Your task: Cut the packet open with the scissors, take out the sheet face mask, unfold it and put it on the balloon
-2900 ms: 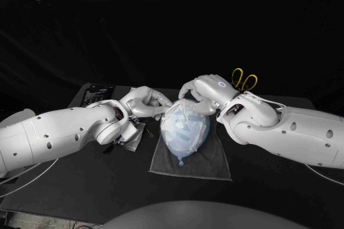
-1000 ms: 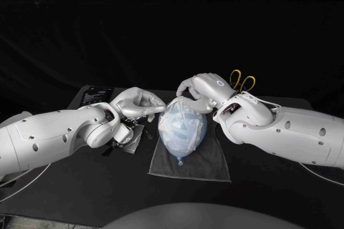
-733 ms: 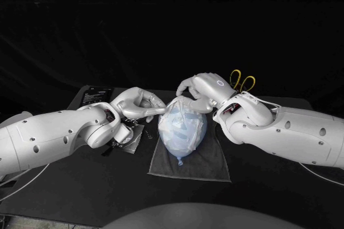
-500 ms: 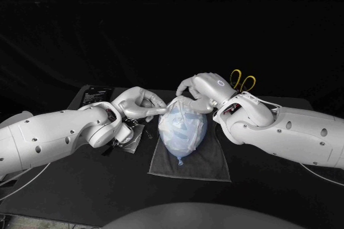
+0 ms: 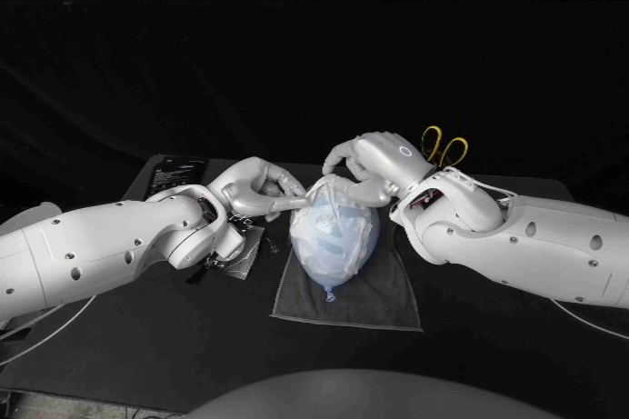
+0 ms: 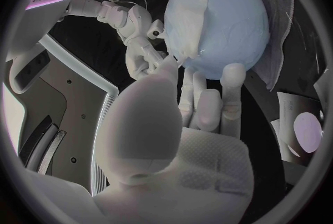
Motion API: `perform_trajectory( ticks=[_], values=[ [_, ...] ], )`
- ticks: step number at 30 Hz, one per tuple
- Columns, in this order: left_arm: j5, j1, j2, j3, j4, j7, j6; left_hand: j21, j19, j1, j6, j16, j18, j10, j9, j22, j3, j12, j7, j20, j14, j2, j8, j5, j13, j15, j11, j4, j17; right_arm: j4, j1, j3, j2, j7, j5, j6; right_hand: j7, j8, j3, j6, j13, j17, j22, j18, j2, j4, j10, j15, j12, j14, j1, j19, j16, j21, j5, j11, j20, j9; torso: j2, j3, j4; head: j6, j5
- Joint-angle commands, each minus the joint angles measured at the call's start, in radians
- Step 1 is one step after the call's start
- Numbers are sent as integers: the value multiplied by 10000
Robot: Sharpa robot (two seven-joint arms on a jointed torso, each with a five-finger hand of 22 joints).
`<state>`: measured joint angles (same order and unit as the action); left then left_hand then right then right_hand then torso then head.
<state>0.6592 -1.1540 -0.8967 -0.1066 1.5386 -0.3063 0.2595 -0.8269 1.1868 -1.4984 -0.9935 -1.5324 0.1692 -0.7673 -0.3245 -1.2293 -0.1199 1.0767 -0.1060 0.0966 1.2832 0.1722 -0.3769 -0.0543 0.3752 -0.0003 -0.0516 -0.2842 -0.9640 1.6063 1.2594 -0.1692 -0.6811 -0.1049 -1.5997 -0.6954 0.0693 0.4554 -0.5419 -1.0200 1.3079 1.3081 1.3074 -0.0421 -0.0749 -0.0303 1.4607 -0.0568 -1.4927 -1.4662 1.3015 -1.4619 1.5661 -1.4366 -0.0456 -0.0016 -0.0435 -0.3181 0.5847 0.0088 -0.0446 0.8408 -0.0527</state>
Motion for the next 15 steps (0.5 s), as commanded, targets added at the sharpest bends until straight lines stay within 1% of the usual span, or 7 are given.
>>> perform_trajectory(
  ticks=[1,5,10,11,13,15],
  values=[
    [285,-9,24,12,46,-15,79,-46,69,-179,-137,-48,-198,-122,-27,-25,-4,49,34,-7,81,-30,-55,53,13,-29,3,52,-49,-5,6,11,1,41,-61,-68,-31,57,-70,-71,1888,2627,2272,147,56,-2,574,-101,-33,-1046,25,-602,47,-42,-29,-48,28,-10,-4,0,-9,16,2],
    [344,-8,23,12,63,-60,46,-61,68,-283,-288,-45,-199,-176,-51,-41,-32,67,115,-30,92,-124,-98,52,26,-59,38,32,-71,-29,6,11,4,27,-64,-45,-31,57,-70,-71,1888,2627,2272,147,56,-2,574,-101,-33,-1046,25,-602,47,-42,-29,-48,28,-10,-3,-7,-5,13,-1],
    [374,-8,22,12,88,-112,10,-76,63,-423,-430,-41,-200,-222,-61,-59,-104,73,190,-55,106,-252,-114,49,38,-90,74,24,-108,-39,6,11,12,20,-71,-23,-31,57,-70,-71,1888,2627,2272,147,56,-2,574,-101,-33,-1046,25,-602,47,-42,-29,-48,28,-10,5,-6,-8,15,3],
    [376,-8,21,12,93,-126,8,-82,60,-498,-474,-39,-201,-233,-60,-66,-161,66,216,-63,104,-323,-113,47,39,-101,87,30,-107,-42,6,11,13,19,-74,-18,-31,57,-70,-71,1888,2627,2272,147,56,-2,574,-101,-33,-1046,25,-602,47,-42,-29,-48,28,-10,7,-6,-9,19,3],
    [329,-8,18,12,100,-163,22,-62,38,-638,-543,-34,-196,-250,-51,-66,-349,28,253,-80,101,-565,-94,47,27,-122,109,9,-111,-48,6,11,16,16,-79,-10,-31,57,-70,-71,1888,2627,2272,147,56,-2,574,-101,-33,-1046,25,-602,47,-42,-29,-48,28,-10,5,-4,-10,20,3],
    [223,-8,14,12,102,-216,41,-40,6,-793,-572,-19,-191,-256,-43,-72,-702,-64,298,-101,68,-935,-52,47,-7,-145,133,-5,-69,-50,6,11,17,16,-83,0,-31,57,-70,-71,1888,2627,2272,147,56,-2,574,-101,-33,-1046,25,-602,47,-42,-29,-48,28,-10,-1,-2,-8,13,-1]
  ],
)
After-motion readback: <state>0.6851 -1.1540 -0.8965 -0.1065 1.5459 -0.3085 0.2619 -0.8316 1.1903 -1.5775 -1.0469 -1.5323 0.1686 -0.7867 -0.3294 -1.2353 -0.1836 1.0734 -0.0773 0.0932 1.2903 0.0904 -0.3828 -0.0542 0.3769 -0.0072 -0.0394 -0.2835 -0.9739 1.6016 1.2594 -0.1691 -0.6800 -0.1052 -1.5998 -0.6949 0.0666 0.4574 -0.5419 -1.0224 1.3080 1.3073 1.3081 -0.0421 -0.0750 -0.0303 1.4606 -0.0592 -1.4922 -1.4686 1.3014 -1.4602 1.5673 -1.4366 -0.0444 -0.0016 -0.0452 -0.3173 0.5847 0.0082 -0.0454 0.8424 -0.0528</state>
